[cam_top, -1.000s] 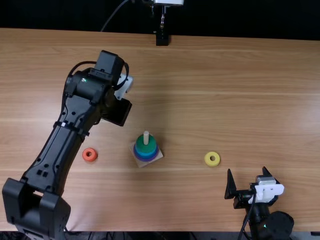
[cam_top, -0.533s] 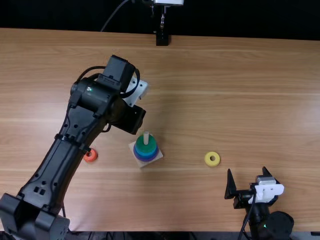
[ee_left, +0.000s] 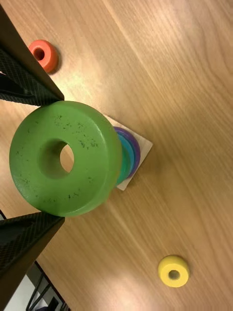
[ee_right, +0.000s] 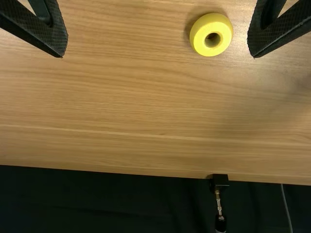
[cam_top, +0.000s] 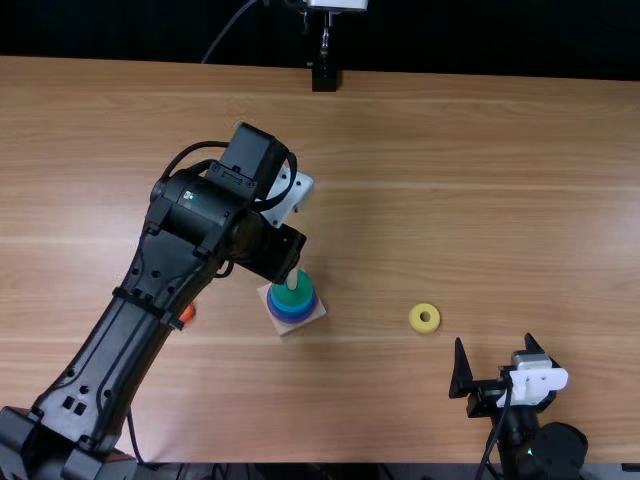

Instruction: Build the Hanoi tower: stack the rings onto the peg from bottom to top in this color order: purple, dark blue, light blue, dark green, light green, yellow, orange.

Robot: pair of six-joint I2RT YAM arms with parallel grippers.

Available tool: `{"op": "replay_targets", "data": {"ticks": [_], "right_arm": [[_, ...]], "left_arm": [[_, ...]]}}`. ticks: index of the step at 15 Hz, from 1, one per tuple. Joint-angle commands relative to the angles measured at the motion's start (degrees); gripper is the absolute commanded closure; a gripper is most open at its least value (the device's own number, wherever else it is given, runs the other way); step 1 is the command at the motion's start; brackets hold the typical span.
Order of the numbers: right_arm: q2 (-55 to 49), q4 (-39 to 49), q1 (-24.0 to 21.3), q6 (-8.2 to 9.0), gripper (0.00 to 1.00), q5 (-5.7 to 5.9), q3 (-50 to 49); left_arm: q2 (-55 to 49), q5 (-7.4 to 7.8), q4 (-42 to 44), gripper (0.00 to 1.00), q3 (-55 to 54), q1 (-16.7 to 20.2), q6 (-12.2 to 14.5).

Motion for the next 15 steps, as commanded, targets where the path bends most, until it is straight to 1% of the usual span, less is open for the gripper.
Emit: {"op": "replay_targets", "data": {"ticks": [1,3,5,9,12,15], "right_arm": [[-0.71,-2.27,-0.88,-0.32,0.0,0.35,-4.09],[-0.71,-2.27,-0.88,-0.32,0.0,0.35,-4.09],[-0.71,-2.27,-0.88,-0.32,0.0,0.35,-4.09],[-0.71,-2.16,-0.88,-0.32,0.0,0.35,-4.09],[-0.71,-2.27,-0.88,-0.32,0.0,0.35,-4.09],[-0.71,-2.27,-0.88,-0.32,0.0,0.35,-4.09]], "left_arm": [[-2.59,0.62,-0.09,1.0,1.47,-1.14,-0.44],[-2.59,0.62,-0.09,0.99,0.41,-1.32,-0.44],[-3.65,0.62,0.01,0.99,-0.82,-2.55,-0.44],[-3.56,0.62,0.01,0.99,-2.49,-3.52,-0.34],[-3.56,0.62,0.01,0.99,-2.57,-3.52,-0.34],[-3.56,0.62,0.01,0.99,-6.18,-3.52,-0.34]]}}
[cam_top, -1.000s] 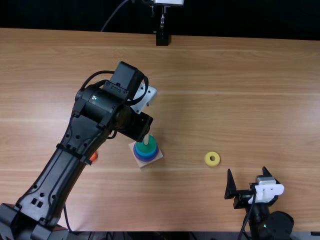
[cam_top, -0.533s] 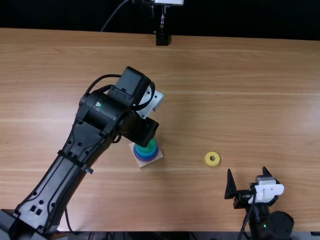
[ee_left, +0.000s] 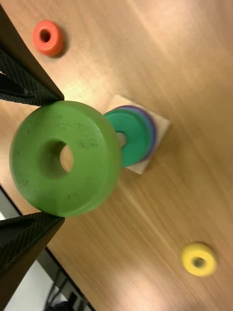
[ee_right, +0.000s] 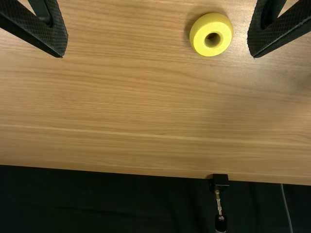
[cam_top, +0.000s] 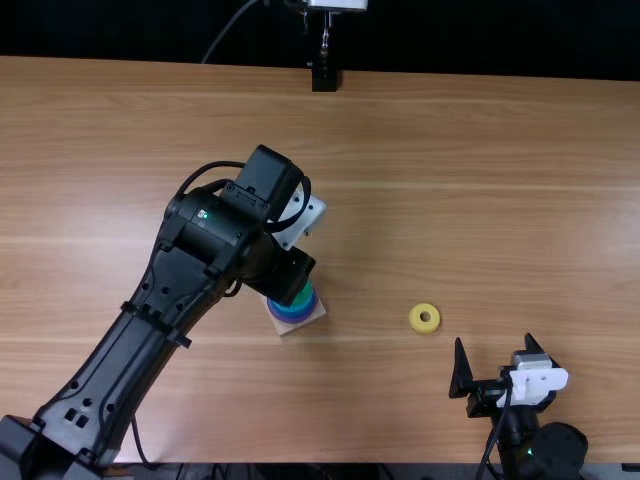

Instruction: Build the Hanoi tower: stack the rings onto the peg from bottom to top in this color order: purple, dark blue, light blue, dark green, light green, yellow, orange.

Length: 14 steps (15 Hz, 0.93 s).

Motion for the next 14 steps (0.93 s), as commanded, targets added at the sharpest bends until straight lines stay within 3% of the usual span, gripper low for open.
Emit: {"op": "replay_targets", "data": {"ticks": [1,14], "right_arm": [[-0.73,-2.22,-0.88,-0.3,0.0,0.32,-4.09],[-0.73,-2.22,-0.88,-0.3,0.0,0.32,-4.09]], "left_arm": [[-1.44,0.21,0.01,0.99,-1.7,-0.61,-0.23],[-1.0,0.21,0.01,0.99,1.64,-0.43,-0.44]]}}
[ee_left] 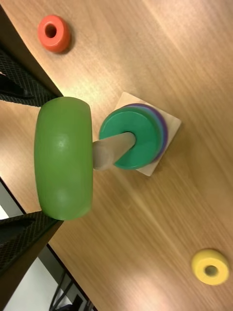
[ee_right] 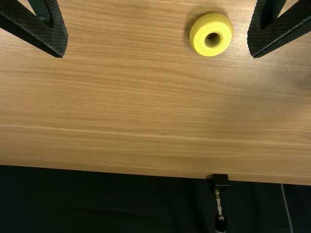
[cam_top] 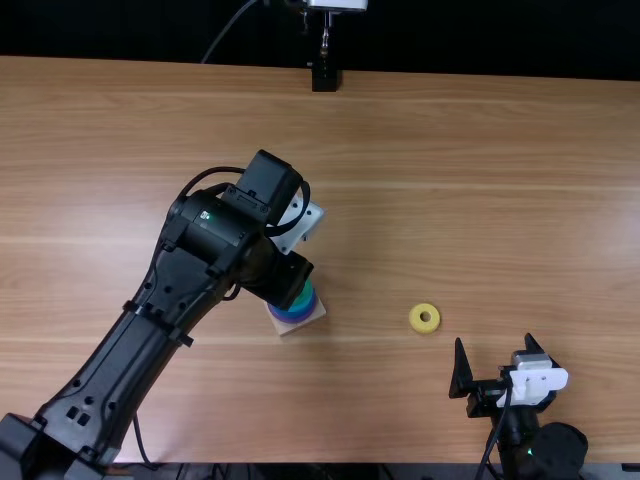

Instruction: Build the Hanoi tower: stack the rings onto the peg from bottom to top in this color order: purple, dark blue, light blue, dark green, light green, yellow, orange.

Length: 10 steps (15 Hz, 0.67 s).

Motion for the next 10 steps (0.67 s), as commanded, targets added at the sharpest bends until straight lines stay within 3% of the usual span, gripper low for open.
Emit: {"op": "replay_targets", "data": {"ticks": [1,10], "right_arm": [[-0.73,-2.25,-0.86,-0.3,0.0,0.32,-4.09],[-0.73,-2.25,-0.86,-0.3,0.0,0.32,-4.09]], "left_arm": [[-0.89,0.21,0.06,0.99,2.98,-0.46,-0.44],[-0.1,-0.32,0.8,0.98,3.06,-0.54,-0.44]]}}
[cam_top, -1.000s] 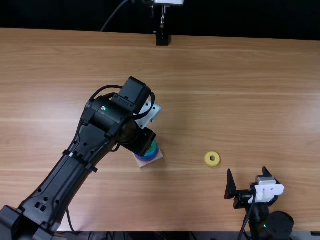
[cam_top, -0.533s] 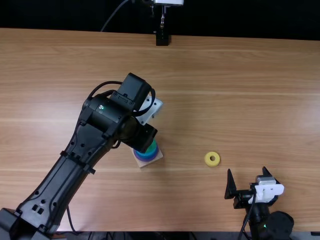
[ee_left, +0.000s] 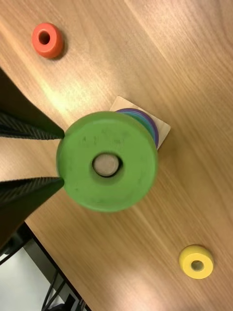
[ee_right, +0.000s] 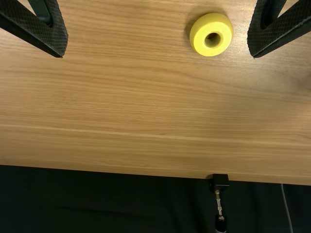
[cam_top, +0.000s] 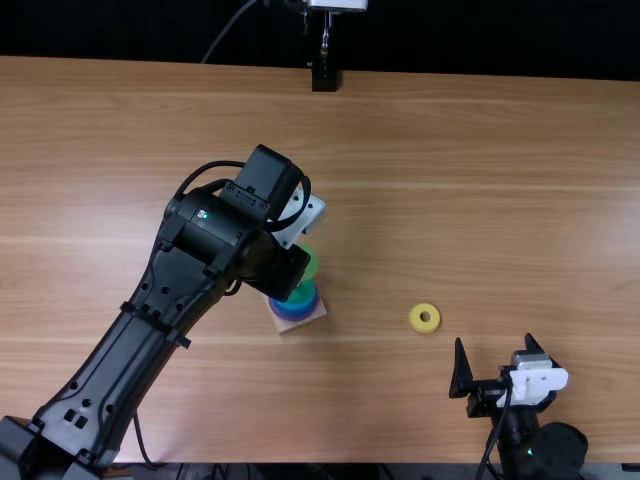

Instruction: Build the Hanoi tower: stack the rings onto the peg from bottom to top in this color order: purple, dark blue, light blue, dark green, light green, yellow, orange.

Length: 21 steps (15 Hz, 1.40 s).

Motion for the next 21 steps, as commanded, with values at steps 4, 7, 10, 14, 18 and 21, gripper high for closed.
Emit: {"op": "replay_targets", "data": {"ticks": [4,7,10,14,18,21], "right_arm": [[-0.73,-2.25,-0.86,-0.32,0.0,0.3,-4.09],[-0.73,-2.14,-0.86,-0.32,0.0,0.3,-4.09],[-0.73,-2.14,-0.86,-0.32,0.0,0.3,-4.09],[-0.73,-2.25,-0.86,-0.32,0.0,0.3,-4.09],[-0.73,-2.25,-0.86,-0.32,0.0,0.3,-4.09],[-0.73,-2.25,-0.86,-0.32,0.0,0.3,-4.09]], "left_arm": [[-0.16,-0.35,-0.4,0.47,1.84,-0.37,-0.44],[-0.6,-0.56,-0.62,0.0,1.75,0.07,-0.34],[-1.75,-0.66,-0.4,0.0,1.93,2.97,-0.23],[-10.62,-0.66,1.28,0.0,1.66,9.74,-0.02],[-25.21,-0.66,11.83,0.0,-11.87,22.66,0.61],[-40.16,-1.61,36.19,0.0,-34.72,24.24,1.03]]}}
